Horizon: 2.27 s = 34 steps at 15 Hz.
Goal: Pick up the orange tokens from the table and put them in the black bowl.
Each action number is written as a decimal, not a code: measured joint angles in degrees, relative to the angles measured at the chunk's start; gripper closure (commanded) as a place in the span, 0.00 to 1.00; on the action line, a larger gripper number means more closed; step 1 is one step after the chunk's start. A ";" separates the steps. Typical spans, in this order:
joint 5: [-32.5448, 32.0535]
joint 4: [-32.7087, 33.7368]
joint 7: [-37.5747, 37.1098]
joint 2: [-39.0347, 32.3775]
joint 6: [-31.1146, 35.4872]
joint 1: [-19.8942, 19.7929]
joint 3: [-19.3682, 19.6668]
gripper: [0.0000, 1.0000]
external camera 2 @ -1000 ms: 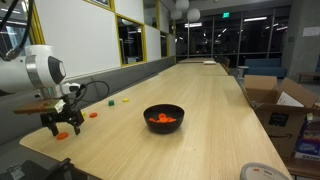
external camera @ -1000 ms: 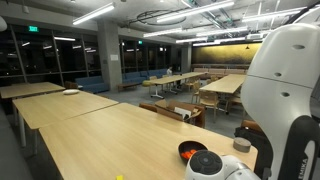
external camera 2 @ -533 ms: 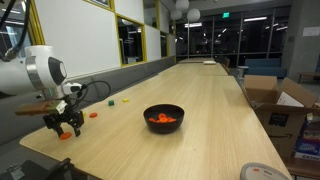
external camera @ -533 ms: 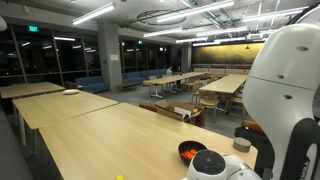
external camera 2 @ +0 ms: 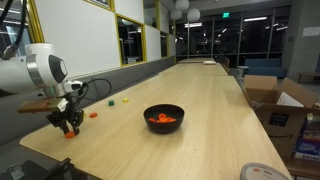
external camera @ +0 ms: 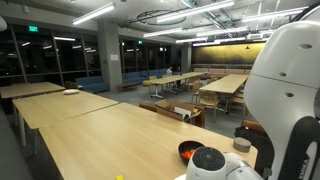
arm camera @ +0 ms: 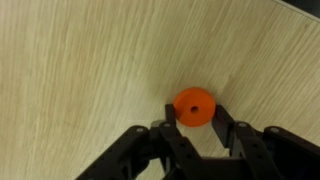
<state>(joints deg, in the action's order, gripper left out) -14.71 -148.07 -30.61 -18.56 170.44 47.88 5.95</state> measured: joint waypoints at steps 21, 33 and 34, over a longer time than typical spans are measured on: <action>-14.68 2.08 -12.52 14.89 -3.65 -5.18 35.26 0.75; 2.91 3.47 -3.58 12.24 -6.33 -6.20 29.78 0.00; 3.50 3.94 -3.01 12.07 -6.79 -5.83 28.35 0.00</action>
<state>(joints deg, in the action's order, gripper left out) -11.22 -144.14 -33.62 -6.49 163.65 42.05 34.30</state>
